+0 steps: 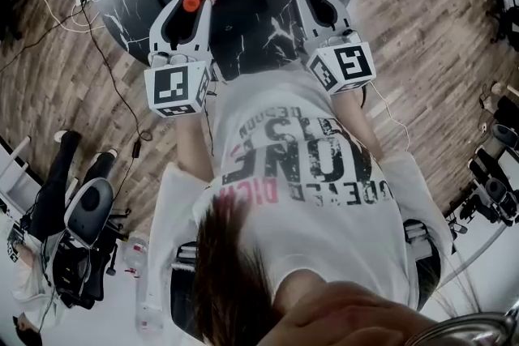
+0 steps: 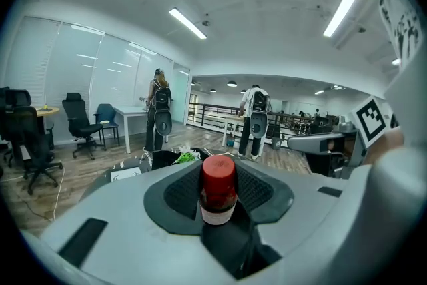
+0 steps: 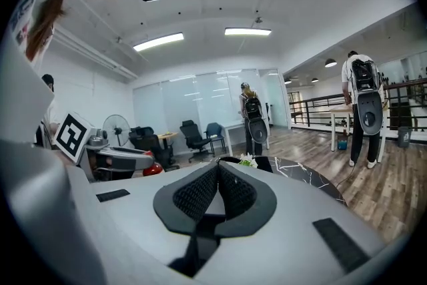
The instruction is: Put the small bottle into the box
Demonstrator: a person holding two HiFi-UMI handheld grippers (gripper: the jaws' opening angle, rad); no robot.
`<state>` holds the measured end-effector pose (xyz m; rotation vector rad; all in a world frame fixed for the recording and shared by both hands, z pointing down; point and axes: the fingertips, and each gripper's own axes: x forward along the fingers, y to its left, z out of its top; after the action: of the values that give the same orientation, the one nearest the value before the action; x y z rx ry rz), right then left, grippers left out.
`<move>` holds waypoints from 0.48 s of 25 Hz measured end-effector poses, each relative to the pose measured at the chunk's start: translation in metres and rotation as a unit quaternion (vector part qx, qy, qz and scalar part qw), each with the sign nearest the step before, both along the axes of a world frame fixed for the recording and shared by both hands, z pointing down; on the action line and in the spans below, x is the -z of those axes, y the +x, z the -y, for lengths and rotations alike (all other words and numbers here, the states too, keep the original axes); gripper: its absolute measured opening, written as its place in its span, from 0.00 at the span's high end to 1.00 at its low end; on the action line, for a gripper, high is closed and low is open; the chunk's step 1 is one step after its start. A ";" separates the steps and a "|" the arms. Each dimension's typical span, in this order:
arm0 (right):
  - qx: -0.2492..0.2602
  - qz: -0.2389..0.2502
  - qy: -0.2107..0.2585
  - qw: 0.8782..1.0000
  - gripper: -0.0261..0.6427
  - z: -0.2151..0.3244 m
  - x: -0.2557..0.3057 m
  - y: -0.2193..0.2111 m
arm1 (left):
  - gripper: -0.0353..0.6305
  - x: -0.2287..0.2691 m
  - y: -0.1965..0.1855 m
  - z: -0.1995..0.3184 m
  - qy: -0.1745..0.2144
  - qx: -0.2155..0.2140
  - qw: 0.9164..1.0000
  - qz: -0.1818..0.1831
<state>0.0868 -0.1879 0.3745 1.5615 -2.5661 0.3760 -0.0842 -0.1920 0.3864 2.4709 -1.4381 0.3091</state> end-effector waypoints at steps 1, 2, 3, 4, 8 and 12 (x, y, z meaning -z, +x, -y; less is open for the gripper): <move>-0.001 -0.002 -0.002 1.000 0.96 -0.001 -0.001 0.000 | 0.74 -0.003 0.001 0.000 -0.003 -0.002 1.000 0.000; -0.002 -0.003 -0.004 1.000 0.96 -0.002 -0.001 0.001 | 0.74 -0.007 0.002 0.000 -0.007 -0.004 1.000 -0.001; -0.002 -0.005 -0.006 1.000 0.96 -0.003 -0.002 0.001 | 0.74 -0.010 0.002 0.000 -0.009 -0.005 1.000 -0.001; -0.001 -0.006 -0.008 1.000 0.96 -0.004 -0.004 0.000 | 0.74 -0.013 0.003 0.000 -0.011 -0.006 1.000 -0.002; 0.003 -0.008 -0.012 1.000 0.96 -0.006 -0.009 -0.005 | 0.74 -0.024 0.004 0.001 -0.017 -0.009 1.000 -0.006; 0.008 -0.010 -0.017 1.000 0.96 -0.009 -0.015 -0.012 | 0.74 -0.036 0.007 0.000 -0.025 -0.016 1.000 -0.009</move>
<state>0.0753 -0.1788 0.3893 1.5251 -2.5417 0.3999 -0.0776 -0.1920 0.4221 2.4526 -1.3694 0.3246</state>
